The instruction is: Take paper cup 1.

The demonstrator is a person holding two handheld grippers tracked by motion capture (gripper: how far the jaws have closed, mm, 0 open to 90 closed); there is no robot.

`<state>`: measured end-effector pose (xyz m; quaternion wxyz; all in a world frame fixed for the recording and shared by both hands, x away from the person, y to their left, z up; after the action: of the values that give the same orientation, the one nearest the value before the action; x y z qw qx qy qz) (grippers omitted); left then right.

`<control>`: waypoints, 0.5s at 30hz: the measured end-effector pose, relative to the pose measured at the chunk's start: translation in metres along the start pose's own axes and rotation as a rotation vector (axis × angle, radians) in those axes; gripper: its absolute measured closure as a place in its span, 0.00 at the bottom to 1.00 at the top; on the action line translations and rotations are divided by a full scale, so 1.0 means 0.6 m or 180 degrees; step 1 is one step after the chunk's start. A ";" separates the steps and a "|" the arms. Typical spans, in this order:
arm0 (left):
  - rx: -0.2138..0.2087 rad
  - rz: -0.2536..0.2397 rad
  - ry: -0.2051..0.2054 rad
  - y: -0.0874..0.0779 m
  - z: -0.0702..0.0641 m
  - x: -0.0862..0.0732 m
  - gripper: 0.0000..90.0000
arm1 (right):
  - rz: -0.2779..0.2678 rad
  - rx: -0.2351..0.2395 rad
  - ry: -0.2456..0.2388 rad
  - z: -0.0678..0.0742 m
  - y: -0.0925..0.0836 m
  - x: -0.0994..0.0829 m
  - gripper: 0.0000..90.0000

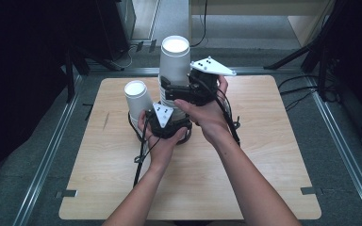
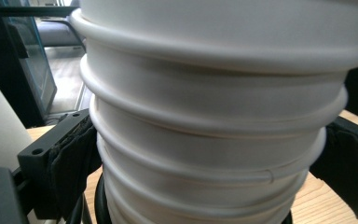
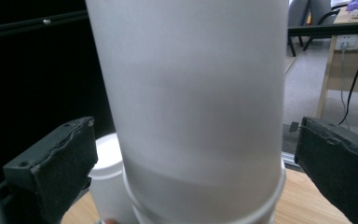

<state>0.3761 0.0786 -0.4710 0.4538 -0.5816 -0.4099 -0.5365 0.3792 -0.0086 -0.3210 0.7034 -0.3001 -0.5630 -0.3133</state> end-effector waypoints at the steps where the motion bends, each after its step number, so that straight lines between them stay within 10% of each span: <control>1: -0.0004 -0.0008 -0.0019 0.001 0.000 0.000 0.02 | -0.0006 -0.0010 -0.0006 0.001 0.004 0.002 0.00; 15: 0.0028 -0.0034 0.0002 0.001 -0.001 -0.001 0.02 | -0.0031 -0.0134 0.0030 0.004 0.038 -0.002 0.10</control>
<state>0.3763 0.0778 -0.4716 0.4536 -0.5772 -0.4153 -0.5372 0.3954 0.0077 -0.3231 0.6980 -0.3107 -0.5544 -0.3300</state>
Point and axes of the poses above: each handheld gripper's, and its own axes: y roughly forward along the jaws, x roughly out of its top, z roughly to its left, the point moved 4 cm from there along y, roughly forward along the jaws, and after that the axes turned 6 degrees about -z, right-handed, at the moved point
